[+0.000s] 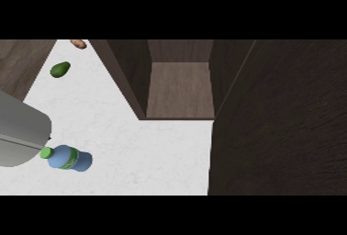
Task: Pick up the bottled water, place it into the cabinet and close the cabinet
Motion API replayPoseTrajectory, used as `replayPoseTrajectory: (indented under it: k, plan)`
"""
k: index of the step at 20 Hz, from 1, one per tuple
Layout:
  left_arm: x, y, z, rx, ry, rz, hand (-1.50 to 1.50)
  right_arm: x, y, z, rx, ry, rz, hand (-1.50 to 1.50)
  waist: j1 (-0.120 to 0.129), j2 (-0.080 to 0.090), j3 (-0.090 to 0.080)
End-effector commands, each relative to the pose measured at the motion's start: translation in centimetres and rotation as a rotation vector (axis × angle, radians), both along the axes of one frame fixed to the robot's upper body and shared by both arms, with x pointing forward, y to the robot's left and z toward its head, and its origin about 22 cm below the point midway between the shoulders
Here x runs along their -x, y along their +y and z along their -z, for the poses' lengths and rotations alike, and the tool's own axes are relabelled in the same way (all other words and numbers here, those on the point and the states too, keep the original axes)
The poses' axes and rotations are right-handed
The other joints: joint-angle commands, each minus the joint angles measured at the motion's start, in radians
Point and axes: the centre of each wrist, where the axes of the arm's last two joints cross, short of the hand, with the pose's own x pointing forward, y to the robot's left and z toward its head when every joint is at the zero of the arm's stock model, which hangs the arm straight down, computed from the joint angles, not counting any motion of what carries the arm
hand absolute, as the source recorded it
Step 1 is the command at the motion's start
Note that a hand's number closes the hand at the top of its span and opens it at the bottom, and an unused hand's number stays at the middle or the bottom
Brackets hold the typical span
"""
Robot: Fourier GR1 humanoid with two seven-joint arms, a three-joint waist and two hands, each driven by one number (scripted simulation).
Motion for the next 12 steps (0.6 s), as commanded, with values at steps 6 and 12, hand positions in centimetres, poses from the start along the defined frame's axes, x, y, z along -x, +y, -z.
replayPoseTrajectory:
  k: [6,12]
  plan:
    - [-0.3,1.0,0.6,-0.02,0.033,-0.058,-1.5,4.3,0.3,-1.8,-0.007,0.001,-0.012,-1.5,-0.012,0.001,0.0]
    - [-0.3,2.0,4.3,-0.029,0.056,-0.144,-1.5,5.5,0.4,-2.0,-0.009,-0.01,-0.001,-1.5,-0.017,0.0,0.0]
